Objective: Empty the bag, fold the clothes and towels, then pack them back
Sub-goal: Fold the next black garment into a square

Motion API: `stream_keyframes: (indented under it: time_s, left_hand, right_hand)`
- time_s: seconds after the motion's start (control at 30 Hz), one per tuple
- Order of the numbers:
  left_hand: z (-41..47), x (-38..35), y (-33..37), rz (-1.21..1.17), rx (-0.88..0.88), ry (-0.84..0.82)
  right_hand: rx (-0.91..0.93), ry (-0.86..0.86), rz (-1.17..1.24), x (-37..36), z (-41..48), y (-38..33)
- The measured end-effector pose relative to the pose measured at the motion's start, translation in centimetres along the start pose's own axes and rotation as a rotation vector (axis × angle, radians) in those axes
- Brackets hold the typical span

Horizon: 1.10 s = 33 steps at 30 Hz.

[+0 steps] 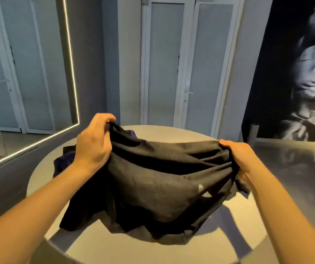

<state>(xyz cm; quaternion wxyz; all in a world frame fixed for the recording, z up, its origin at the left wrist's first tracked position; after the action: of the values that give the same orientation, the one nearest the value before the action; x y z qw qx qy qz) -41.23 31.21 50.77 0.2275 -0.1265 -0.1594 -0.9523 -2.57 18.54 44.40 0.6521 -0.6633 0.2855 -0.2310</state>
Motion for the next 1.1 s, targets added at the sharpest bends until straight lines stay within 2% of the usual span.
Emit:
stream_keyframes:
  time_s: [0.17, 0.23, 0.3, 0.37, 0.5, 0.57, 0.67, 0.73, 0.87, 0.97, 1.03, 1.1]
  left_hand:
    - [-9.4, -4.8, -3.8, 0.265, -0.209, -0.454]
    - [-12.2, -5.8, -4.8, 0.33, -0.266, -0.595]
    - [-12.9, -5.8, -5.1, 0.333, -0.181, -0.6]
    - [-12.3, -5.6, -4.2, 0.287, -0.052, -0.516]
    - [-11.1, -7.9, 2.3, 0.137, -0.092, -0.455]
    - [-11.2, -10.2, 5.8, 0.07, -0.167, -0.511]
    - [-13.3, -14.8, 8.7, 0.053, -0.214, -0.747]
    - [-14.7, -16.0, 9.2, 0.074, -0.244, -0.799]
    - [-16.9, -13.3, 10.0, -0.018, -0.383, -0.63]
    - [-19.4, -12.0, 9.5, -0.043, -0.352, -0.655]
    - [-20.1, -11.6, 8.6, -0.091, -0.227, -0.671]
    - [-20.4, -11.4, 8.0, -0.164, -0.126, -0.655]
  right_hand:
    - [-0.214, 0.0, 0.161, 2.4, 0.1, 7.4]
    - [-0.268, 0.042, 0.153, 3.3, 0.0, 9.6]
    - [-0.297, 0.068, 0.135, 3.6, 0.1, 11.2]
    - [-0.336, 0.074, 0.128, 3.3, 0.0, 12.4]
    - [-0.298, 0.066, 0.134, 2.6, -0.4, 13.3]
    - [-0.285, 0.043, 0.152, 2.4, -0.6, 13.6]
    - [-0.238, 0.064, 0.149, 2.8, -0.9, 13.7]
    - [-0.151, 0.145, 0.024, 4.1, -1.4, 13.5]
    - [0.088, 0.221, -0.51, 6.4, -1.5, 13.5]
    - [0.333, 0.264, -0.881, 4.8, -2.7, 12.1]
    - [0.534, 0.181, -0.871, 1.8, -4.1, 10.5]
    - [0.621, -0.045, -0.877, -2.1, -5.2, 10.2]
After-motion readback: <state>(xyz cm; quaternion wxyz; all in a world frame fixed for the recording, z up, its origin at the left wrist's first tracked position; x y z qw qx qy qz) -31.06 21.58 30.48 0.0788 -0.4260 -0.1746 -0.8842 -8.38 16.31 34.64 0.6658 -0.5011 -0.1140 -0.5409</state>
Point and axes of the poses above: each hand's wrist, its own z-axis towards the middle knuckle, its own x-axis out of the back of the hand, y = z × x, the point moved 8 cm from there along z, towards the middle knuckle, and after that the axes turned 4 degrees about -x, right-handed, at the moved point
